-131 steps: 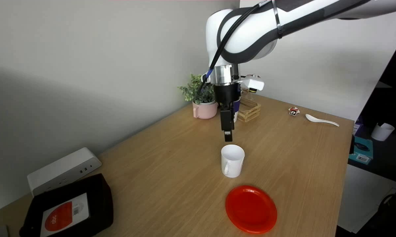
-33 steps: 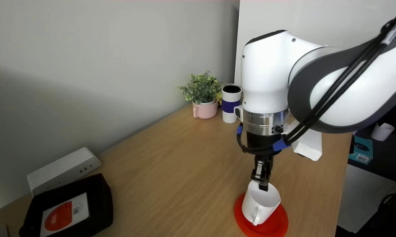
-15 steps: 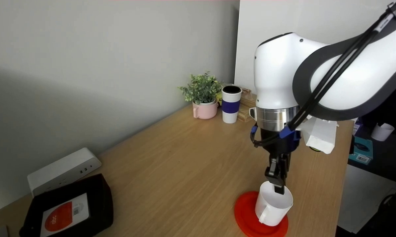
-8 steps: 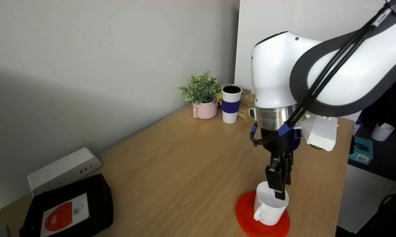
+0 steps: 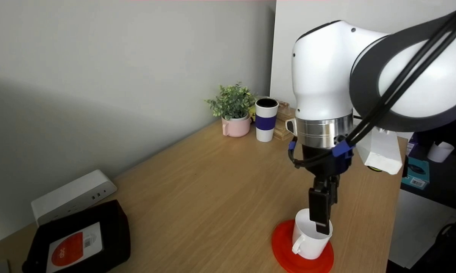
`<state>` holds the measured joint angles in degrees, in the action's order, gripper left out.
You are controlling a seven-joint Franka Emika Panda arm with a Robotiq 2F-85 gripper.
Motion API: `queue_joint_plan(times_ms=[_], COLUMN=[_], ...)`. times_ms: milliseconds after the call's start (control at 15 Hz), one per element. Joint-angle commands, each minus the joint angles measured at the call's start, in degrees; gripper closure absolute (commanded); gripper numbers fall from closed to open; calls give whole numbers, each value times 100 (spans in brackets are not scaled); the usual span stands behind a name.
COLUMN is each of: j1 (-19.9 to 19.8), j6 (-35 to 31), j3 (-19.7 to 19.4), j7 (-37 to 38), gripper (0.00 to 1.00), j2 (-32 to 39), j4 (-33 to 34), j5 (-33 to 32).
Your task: Put the mug cup on the orange plate
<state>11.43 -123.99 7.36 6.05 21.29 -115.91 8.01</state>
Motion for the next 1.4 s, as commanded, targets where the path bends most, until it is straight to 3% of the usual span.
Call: queue_joint_plan(times_ms=[0, 600, 667, 1333], j1=[75, 162, 122, 122], j6=[-192, -150, -26, -17], j3=[55, 211, 211, 220], j7=[117, 313, 229, 231], gripper=[0, 0, 0, 0], j2=[-574, -1622, -1269, -1312], j4=[-544, -1269, -929, -955], j5=[-210, -551, -476, -479])
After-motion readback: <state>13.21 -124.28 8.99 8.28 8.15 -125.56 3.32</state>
